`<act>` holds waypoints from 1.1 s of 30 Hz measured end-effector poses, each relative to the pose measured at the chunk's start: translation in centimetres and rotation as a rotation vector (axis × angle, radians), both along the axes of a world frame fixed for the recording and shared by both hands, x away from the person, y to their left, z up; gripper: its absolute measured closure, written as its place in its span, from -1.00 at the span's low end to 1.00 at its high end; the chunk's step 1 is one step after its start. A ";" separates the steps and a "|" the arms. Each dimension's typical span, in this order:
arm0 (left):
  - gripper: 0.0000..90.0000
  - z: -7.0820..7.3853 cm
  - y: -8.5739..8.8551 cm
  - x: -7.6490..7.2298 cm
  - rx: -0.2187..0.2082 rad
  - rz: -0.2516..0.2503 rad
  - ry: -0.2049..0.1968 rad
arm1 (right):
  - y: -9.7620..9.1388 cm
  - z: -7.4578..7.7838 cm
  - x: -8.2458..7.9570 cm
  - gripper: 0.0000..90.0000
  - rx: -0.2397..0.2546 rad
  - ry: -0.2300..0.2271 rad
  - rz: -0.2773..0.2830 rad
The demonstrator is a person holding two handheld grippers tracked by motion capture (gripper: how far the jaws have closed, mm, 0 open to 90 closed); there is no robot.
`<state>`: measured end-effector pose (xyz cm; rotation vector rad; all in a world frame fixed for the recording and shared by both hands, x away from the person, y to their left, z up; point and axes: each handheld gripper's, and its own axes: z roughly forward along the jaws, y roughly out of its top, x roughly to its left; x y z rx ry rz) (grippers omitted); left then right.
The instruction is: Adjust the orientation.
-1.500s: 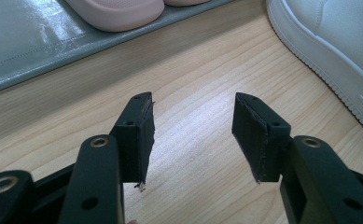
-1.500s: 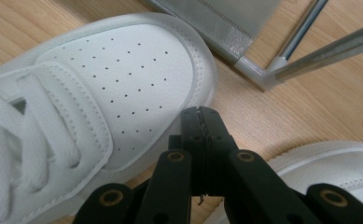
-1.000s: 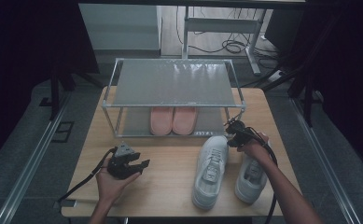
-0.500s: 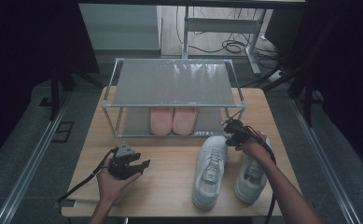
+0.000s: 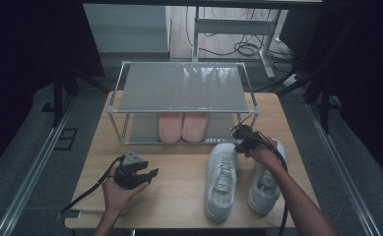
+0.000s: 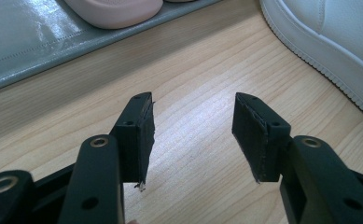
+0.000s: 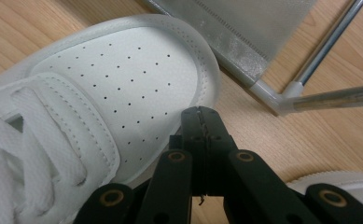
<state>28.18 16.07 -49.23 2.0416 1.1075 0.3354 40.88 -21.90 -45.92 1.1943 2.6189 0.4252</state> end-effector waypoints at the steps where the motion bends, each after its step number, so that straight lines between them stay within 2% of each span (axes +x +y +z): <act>1: 0.08 0.0 0.0 0.0 0.000 0.000 0.001 | 0.0 0.0 0.0 1.00 0.003 -0.001 0.005; 6: 0.08 0.0 0.0 0.0 0.002 0.000 0.001 | -0.2 0.0 0.0 1.00 0.007 0.007 0.002; 9: 0.09 0.1 0.0 -0.1 -0.001 0.002 -0.002 | -0.6 -0.5 0.1 1.00 -0.039 0.020 -0.013; 14: 0.09 0.1 0.1 0.0 0.000 0.002 -0.002 | -1.3 -0.8 0.6 1.00 -0.033 0.037 -0.045; 22: 0.09 0.2 0.1 -0.1 -0.004 0.001 -0.005 | -0.5 -0.7 0.8 1.00 -0.043 0.056 -0.014; 26: 0.09 0.2 0.2 -0.1 -0.004 0.002 -0.008 | 0.1 -0.7 0.8 1.00 -0.083 0.048 -0.001; 30: 0.10 0.2 0.2 -0.1 -0.004 0.002 -0.009 | 0.6 -0.7 0.9 1.00 -0.074 0.049 0.004; 33: 0.10 0.2 0.2 -0.1 -0.004 0.001 -0.008 | 1.3 -0.6 0.9 1.00 -0.054 0.051 0.028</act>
